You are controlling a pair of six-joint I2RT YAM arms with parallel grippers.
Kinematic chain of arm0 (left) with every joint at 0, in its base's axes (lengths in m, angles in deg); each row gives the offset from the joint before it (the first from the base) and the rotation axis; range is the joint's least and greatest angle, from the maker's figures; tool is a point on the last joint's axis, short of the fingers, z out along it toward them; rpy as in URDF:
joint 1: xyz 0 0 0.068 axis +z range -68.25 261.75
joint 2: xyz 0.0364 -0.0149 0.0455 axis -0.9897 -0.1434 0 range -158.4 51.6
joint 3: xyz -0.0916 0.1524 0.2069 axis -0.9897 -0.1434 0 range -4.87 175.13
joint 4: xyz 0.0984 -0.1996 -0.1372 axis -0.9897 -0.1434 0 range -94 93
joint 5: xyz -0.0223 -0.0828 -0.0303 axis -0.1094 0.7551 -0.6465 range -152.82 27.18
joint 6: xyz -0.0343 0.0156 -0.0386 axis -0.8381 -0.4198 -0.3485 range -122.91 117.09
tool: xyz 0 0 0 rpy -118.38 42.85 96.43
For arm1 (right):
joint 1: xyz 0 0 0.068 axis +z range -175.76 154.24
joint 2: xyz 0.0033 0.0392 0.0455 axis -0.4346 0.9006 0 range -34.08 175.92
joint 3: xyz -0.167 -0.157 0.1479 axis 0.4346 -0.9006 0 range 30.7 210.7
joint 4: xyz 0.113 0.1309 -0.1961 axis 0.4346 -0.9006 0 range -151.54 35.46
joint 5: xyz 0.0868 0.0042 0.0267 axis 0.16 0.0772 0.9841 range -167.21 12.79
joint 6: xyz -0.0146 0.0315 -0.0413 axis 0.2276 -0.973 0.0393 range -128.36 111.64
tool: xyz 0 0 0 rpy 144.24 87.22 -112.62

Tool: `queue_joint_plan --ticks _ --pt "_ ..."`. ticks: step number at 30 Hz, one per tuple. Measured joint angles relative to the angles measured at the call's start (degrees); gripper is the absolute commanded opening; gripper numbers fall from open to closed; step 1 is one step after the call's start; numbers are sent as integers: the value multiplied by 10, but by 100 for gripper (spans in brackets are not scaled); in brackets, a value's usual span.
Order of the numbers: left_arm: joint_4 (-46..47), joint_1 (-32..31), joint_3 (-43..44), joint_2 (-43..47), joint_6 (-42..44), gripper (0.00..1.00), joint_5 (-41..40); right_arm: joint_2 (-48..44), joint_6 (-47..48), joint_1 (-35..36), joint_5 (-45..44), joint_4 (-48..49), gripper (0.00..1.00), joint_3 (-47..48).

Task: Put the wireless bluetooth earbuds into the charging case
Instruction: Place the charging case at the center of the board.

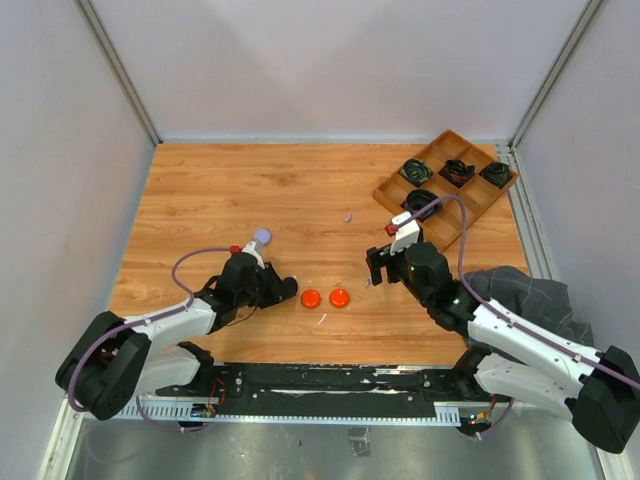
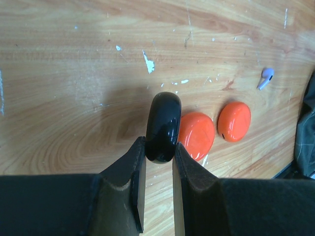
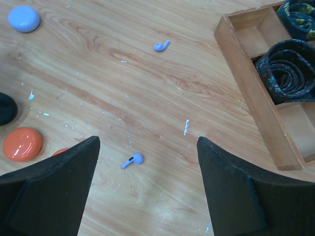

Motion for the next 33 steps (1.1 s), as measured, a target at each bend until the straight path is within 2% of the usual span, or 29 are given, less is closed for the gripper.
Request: queue_joint_plan --ticks 7,12,15,19,23,29,33 --pt "2 0 1 -21 -11 28 22 -4 0 0 -17 13 81 -6" --pt "14 -13 7 -44 -21 38 28 -14 -1 0 -20 24 81 -13" --pt "17 -34 21 -66 -25 49 26 -16 -1 0 -21 26 81 -14" --pt "13 -43 33 -66 -33 69 12 -17 0 0 -25 26 81 -15" --pt "-33 -44 50 -39 -25 81 -34 -25 0 0 -25 30 81 -19" --pt "-139 -38 106 -19 12 87 -124 -19 0 0 -25 29 82 -19" --pt "-205 -12 176 -33 57 89 -173 -21 0 0 -25 34 82 -20"
